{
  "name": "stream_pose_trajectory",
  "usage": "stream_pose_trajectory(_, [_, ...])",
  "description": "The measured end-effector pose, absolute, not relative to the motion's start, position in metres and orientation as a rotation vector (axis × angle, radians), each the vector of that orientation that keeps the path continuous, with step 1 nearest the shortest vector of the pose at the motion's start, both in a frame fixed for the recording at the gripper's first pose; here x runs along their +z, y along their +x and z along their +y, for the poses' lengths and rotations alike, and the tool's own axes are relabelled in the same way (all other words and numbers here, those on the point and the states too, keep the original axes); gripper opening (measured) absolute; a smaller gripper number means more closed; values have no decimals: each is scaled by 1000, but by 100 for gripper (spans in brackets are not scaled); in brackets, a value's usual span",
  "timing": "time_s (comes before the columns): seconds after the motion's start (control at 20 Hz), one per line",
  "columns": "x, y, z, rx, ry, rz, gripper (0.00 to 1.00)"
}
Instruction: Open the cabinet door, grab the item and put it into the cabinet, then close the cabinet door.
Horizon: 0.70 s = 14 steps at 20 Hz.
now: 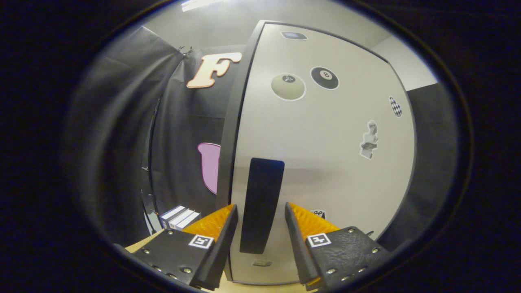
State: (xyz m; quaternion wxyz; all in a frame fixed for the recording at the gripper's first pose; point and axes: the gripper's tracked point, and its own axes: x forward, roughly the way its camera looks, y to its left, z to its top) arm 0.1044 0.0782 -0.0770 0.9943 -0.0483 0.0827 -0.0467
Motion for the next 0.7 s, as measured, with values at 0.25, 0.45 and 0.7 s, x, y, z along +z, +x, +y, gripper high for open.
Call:
stream_pose_trajectory(0.25, [-80,101,87,-92,-142,166,39])
stream_pose_trajectory(0.45, [-82,103,84,-79,-100,186,26])
stream_pose_trajectory(0.7, [-82,103,86,-71,-87,198,19])
